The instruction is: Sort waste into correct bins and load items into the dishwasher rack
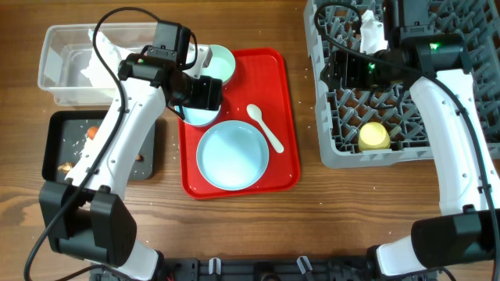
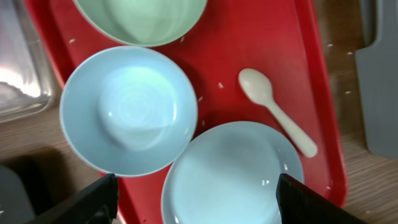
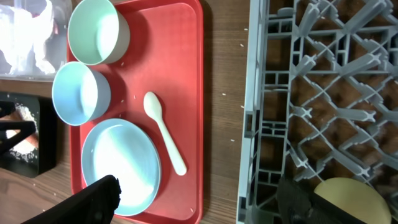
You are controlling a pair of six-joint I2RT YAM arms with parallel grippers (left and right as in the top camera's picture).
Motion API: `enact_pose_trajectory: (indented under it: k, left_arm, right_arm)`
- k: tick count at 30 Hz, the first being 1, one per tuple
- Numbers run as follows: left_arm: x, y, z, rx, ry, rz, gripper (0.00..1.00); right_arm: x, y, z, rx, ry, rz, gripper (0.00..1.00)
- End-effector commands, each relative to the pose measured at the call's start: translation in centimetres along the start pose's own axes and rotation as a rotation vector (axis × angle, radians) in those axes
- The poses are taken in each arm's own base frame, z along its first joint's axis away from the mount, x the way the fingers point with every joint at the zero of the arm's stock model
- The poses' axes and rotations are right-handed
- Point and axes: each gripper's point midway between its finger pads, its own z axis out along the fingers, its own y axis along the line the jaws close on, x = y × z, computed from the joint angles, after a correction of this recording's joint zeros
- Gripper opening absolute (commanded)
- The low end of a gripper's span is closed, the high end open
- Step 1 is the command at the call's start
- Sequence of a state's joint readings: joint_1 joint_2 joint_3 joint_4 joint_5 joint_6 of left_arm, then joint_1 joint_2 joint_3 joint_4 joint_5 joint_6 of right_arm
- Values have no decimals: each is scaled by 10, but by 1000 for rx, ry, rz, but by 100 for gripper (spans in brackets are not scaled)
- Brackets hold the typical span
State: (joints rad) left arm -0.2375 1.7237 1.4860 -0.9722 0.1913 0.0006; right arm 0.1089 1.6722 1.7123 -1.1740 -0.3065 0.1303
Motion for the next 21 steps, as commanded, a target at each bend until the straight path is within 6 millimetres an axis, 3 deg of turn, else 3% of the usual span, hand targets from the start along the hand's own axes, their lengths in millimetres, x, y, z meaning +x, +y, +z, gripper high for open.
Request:
enact_pose_trajectory:
  k: [1, 14, 21]
  left_arm:
    - [-2, 7, -8, -54, -13, 22, 80]
    - [2, -14, 1, -35, 5, 75, 79]
    - [2, -11, 18, -37, 33, 71, 74]
  right_arm:
    - [-9, 9, -9, -24, -43, -25, 84]
    - [-14, 9, -6, -27, -60, -31, 84]
    - [-14, 9, -6, -26, -61, -49, 84]
